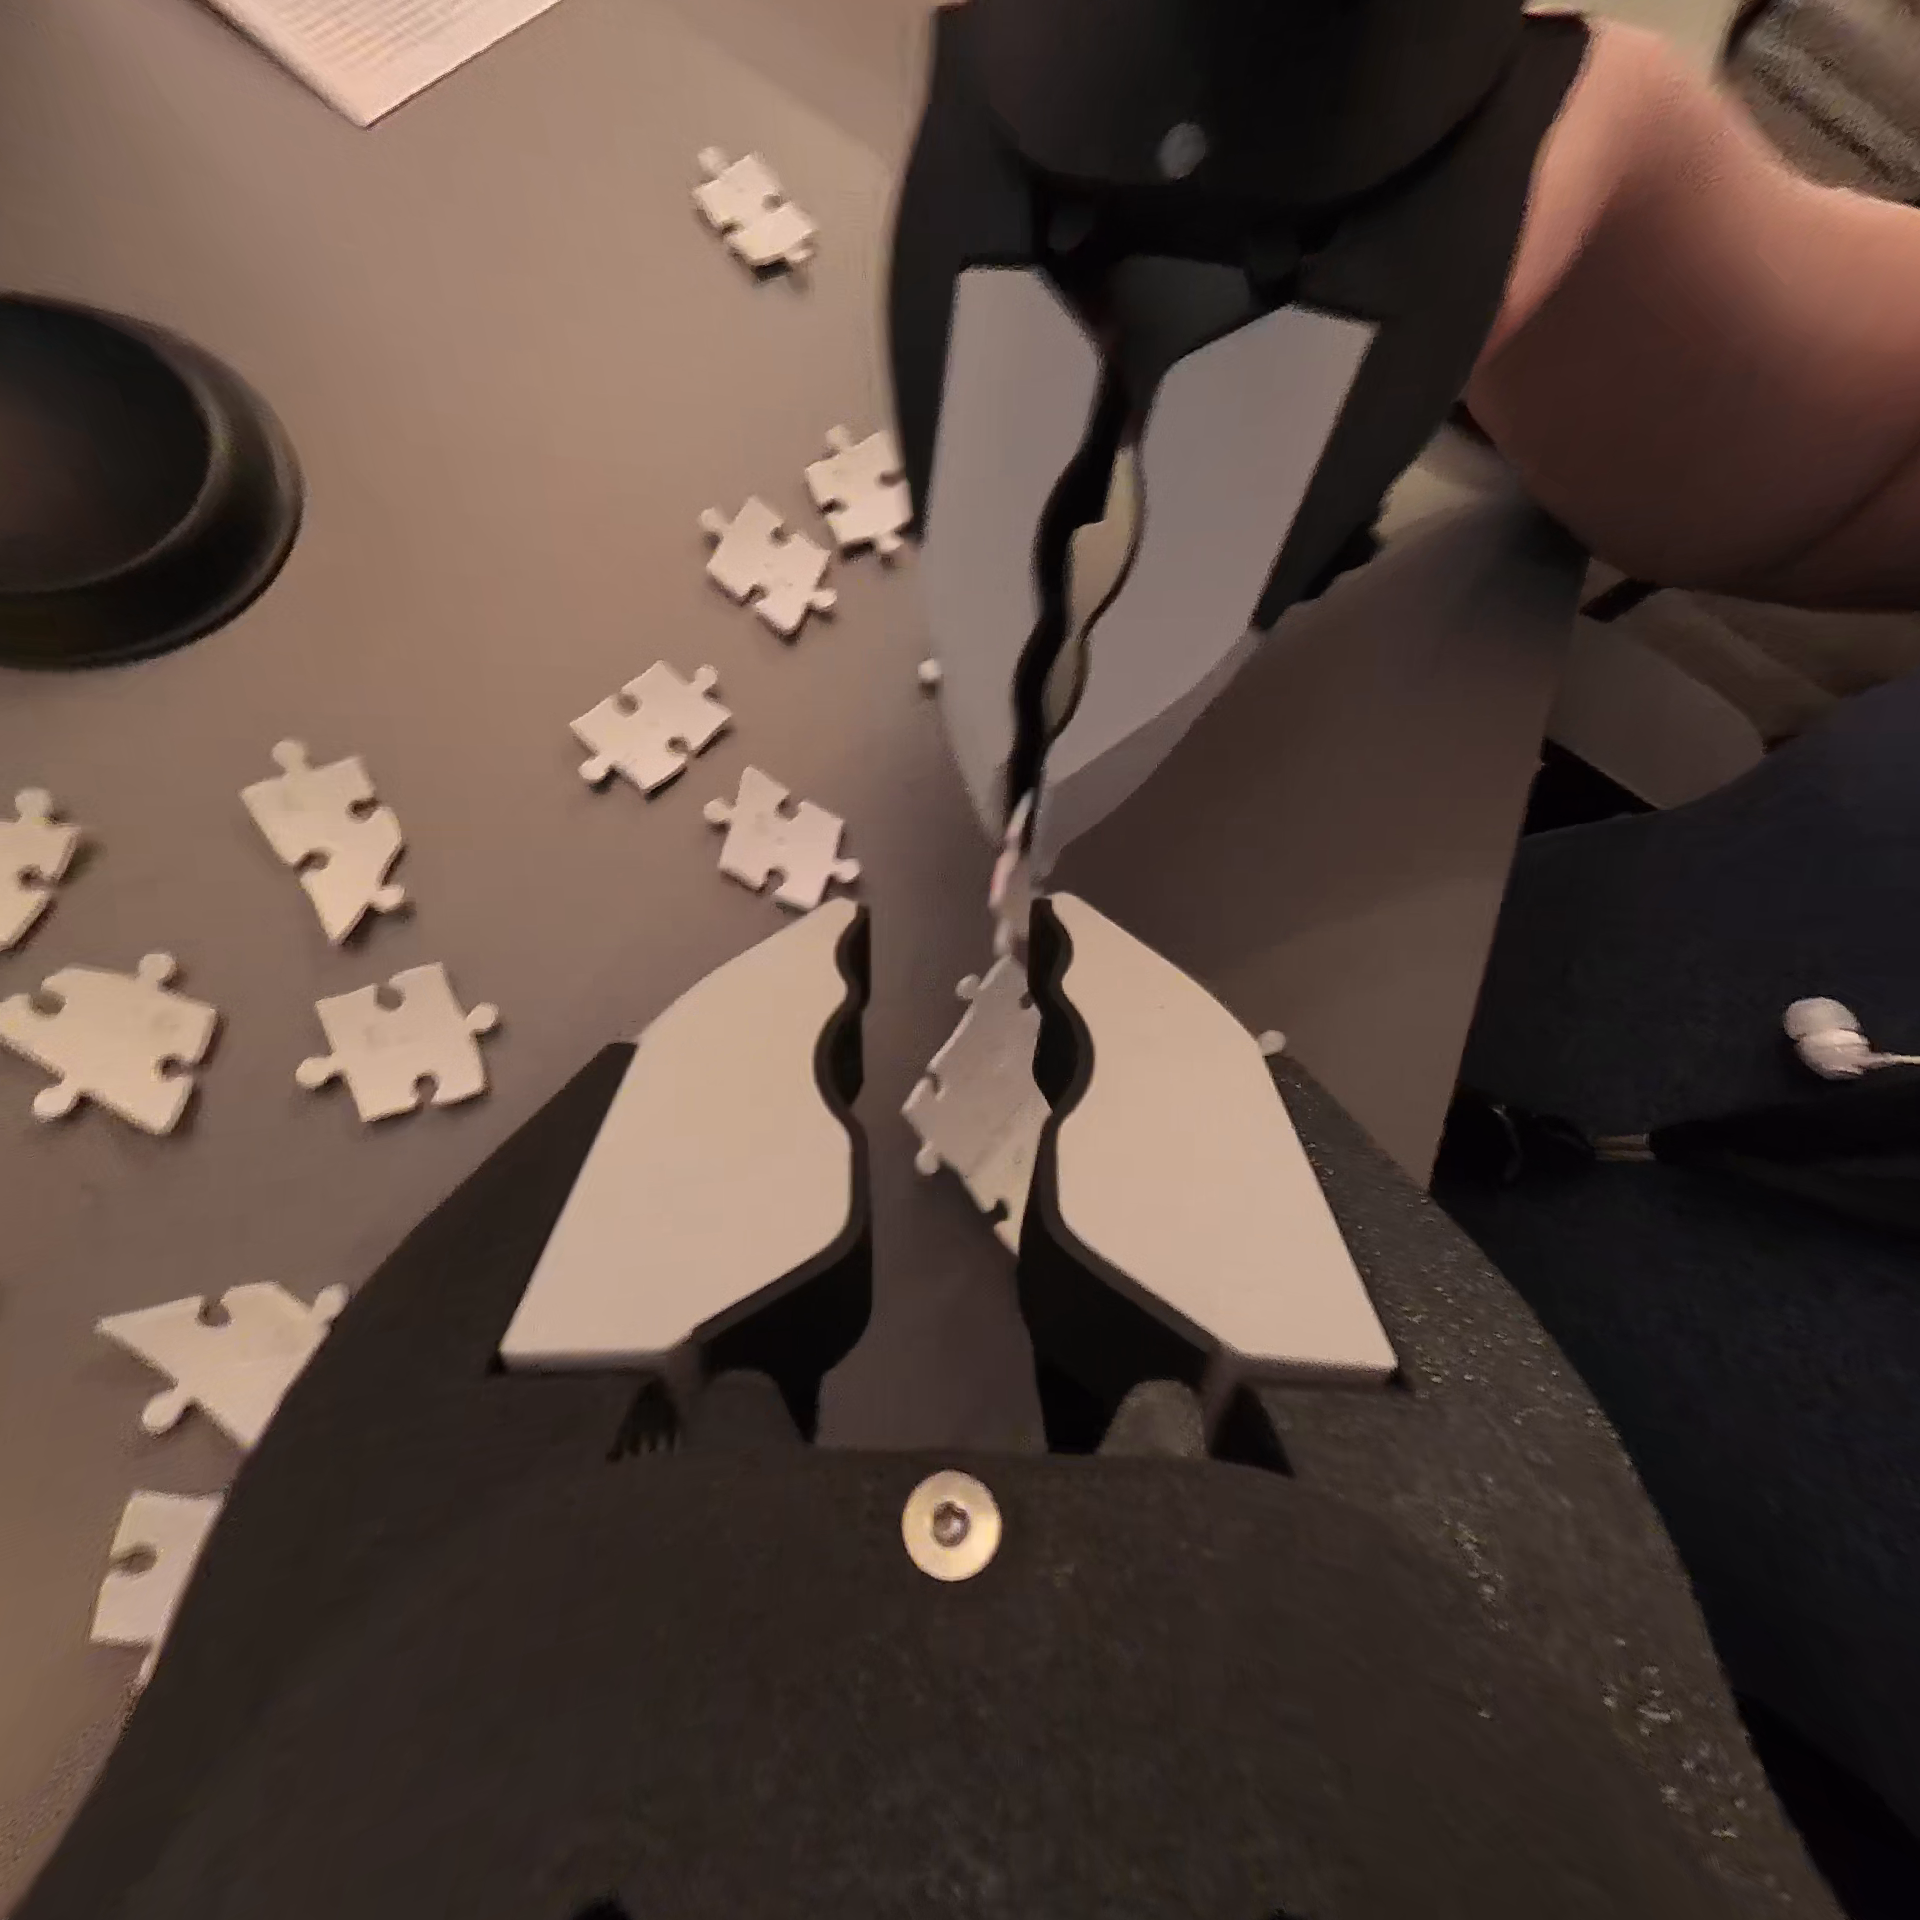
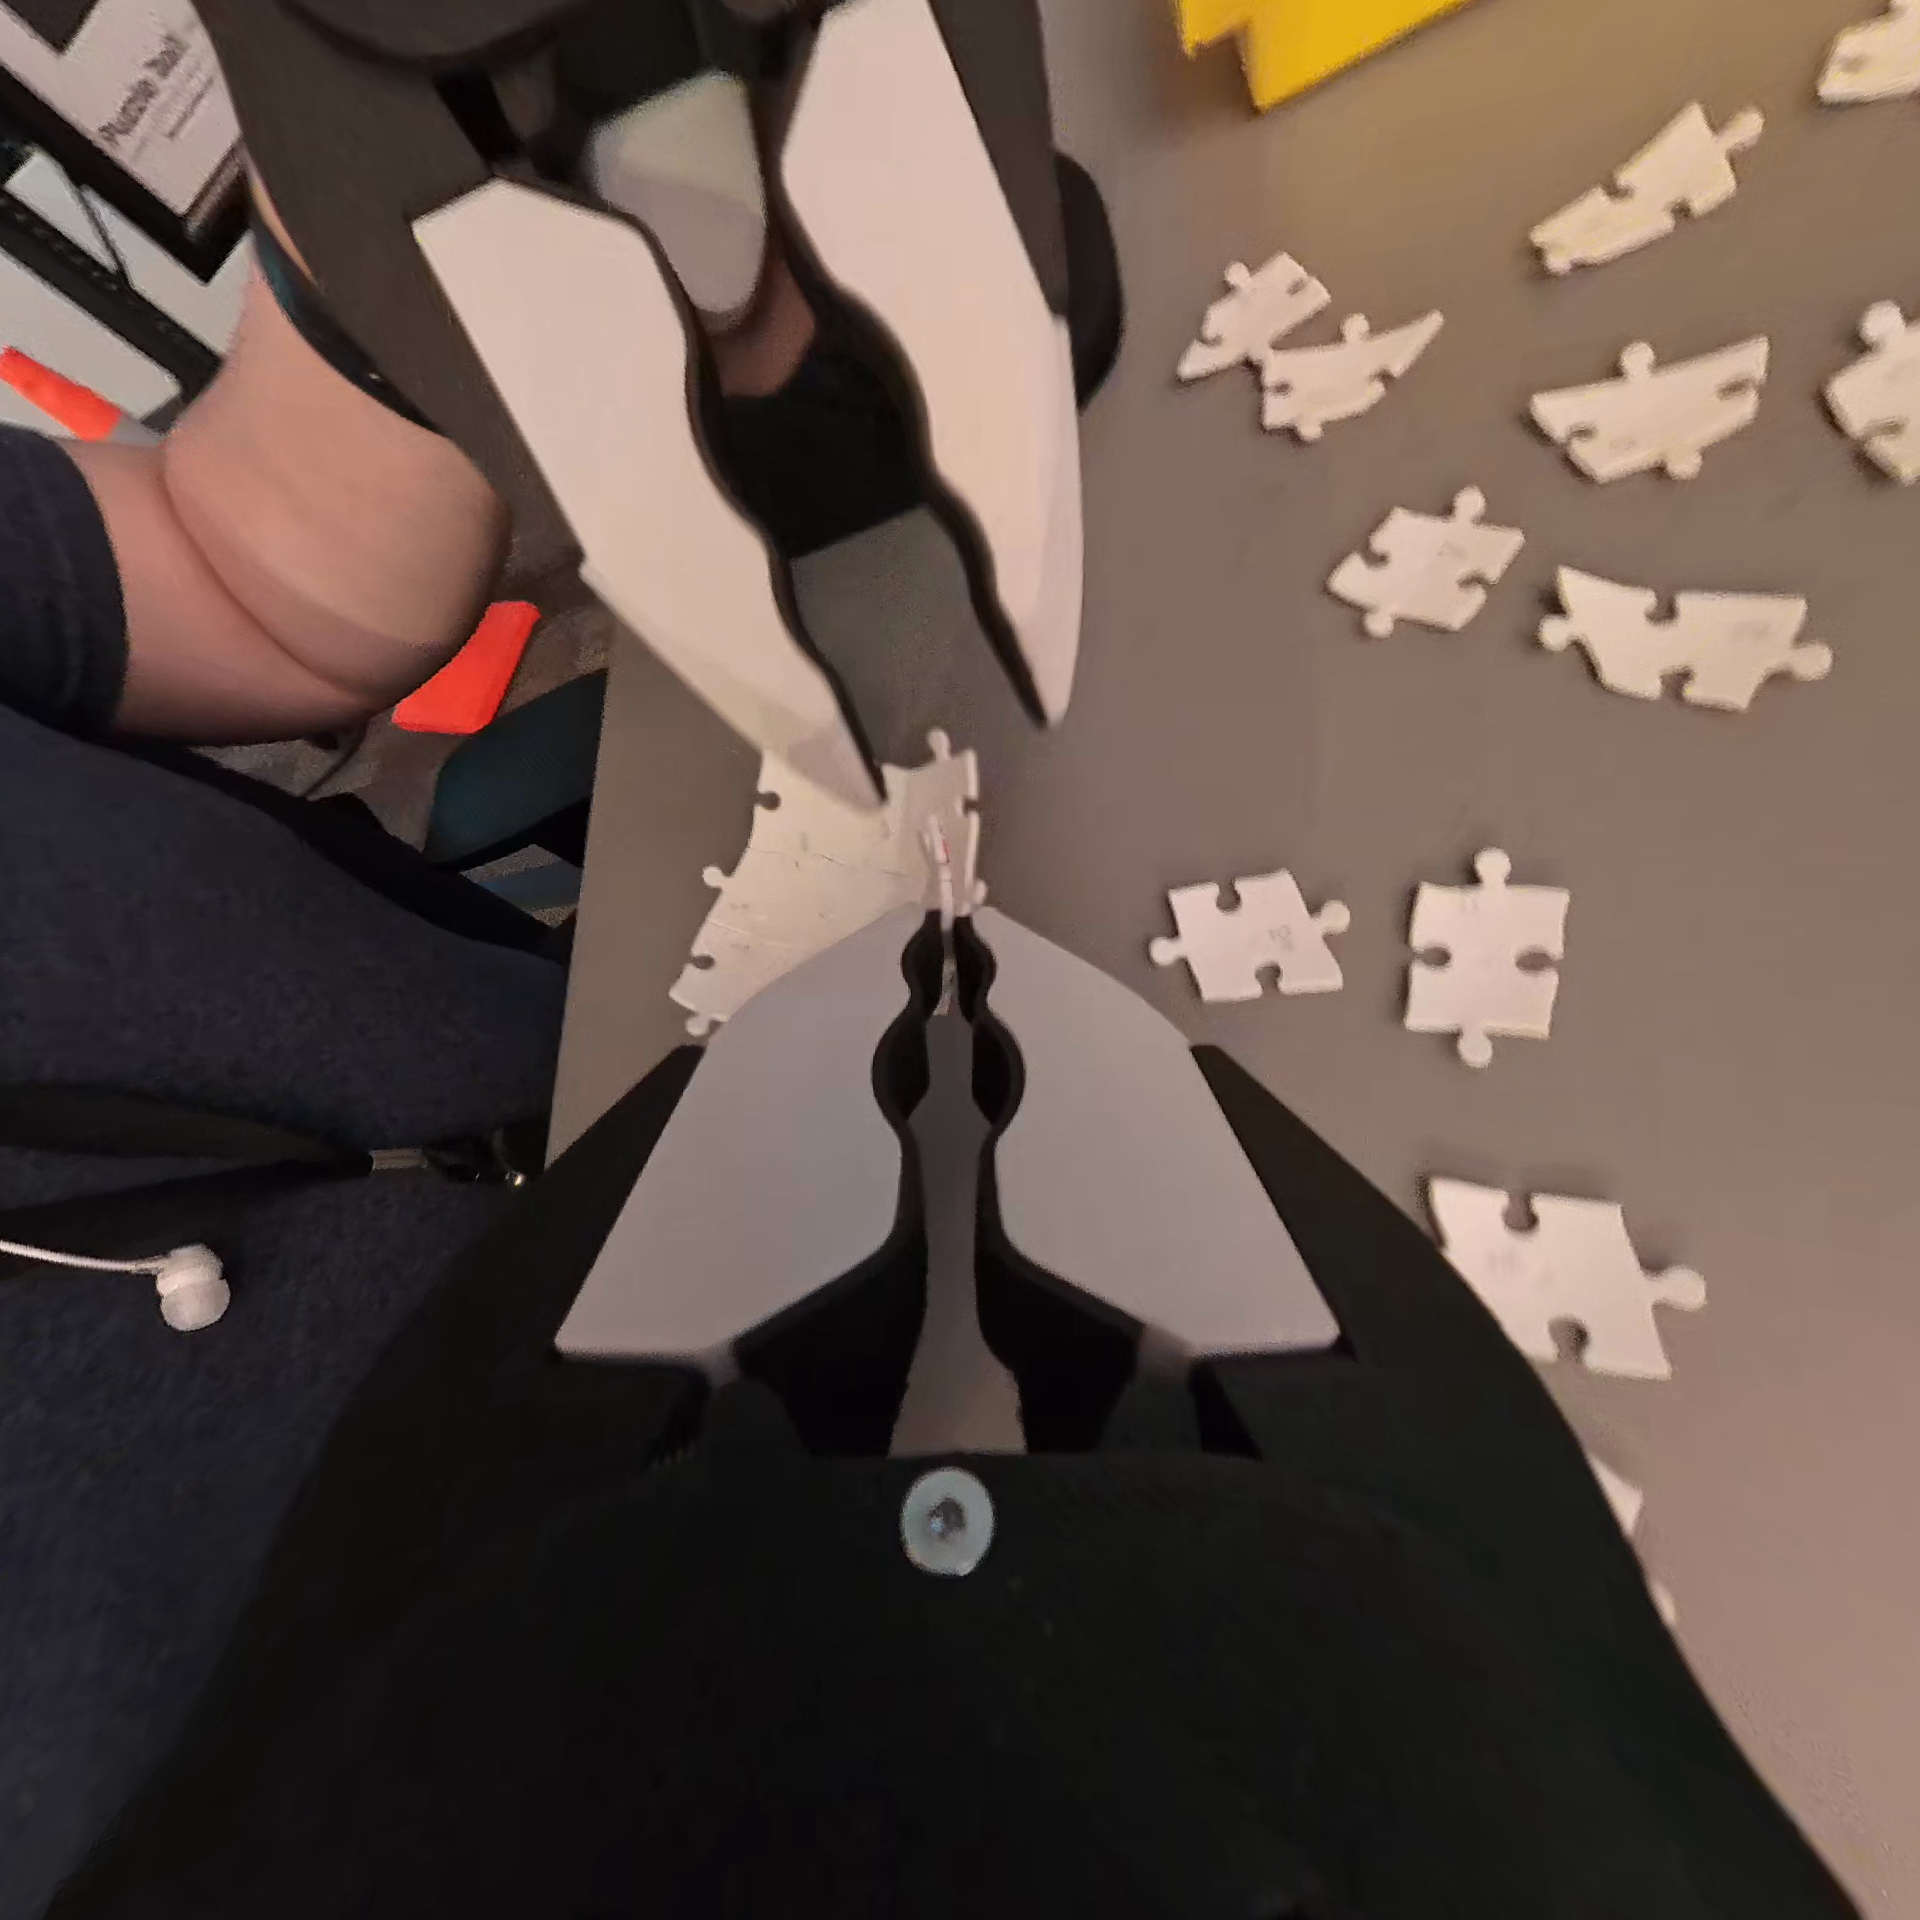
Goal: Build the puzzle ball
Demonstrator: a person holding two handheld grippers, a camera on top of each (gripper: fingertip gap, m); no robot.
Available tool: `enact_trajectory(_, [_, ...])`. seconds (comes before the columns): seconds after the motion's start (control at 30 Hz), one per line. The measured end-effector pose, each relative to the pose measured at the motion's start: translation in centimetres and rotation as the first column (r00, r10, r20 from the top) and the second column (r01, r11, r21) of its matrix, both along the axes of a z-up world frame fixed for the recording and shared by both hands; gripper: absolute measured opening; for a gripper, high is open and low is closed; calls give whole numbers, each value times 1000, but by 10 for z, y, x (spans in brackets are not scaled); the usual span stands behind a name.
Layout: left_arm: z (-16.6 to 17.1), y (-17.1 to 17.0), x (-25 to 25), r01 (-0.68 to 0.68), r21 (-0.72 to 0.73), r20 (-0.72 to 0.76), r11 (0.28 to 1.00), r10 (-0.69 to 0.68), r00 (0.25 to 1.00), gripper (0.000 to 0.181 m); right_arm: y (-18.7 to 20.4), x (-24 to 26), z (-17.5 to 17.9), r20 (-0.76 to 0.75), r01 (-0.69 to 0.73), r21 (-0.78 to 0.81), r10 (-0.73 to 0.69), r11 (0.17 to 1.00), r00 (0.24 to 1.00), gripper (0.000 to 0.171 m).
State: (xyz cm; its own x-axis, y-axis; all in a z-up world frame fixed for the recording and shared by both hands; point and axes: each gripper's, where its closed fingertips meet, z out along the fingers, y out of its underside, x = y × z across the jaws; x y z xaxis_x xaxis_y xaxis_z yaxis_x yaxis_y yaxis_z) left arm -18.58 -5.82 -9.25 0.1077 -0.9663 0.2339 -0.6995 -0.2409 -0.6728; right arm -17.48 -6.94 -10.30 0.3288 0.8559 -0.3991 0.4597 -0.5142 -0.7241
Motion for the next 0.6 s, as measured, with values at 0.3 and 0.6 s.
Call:
enact_trajectory(0.3, [-22,7,-27,-124,-210,32,970,133,991,33,-14,18,-11,-123,113,-153,-132,982,983,3])
enact_trajectory(0.6, [-38,-2,-38,-179,-234,-27,956,178,984,32,-12,27,-5,-201,126,-148,-154,981,967,3])
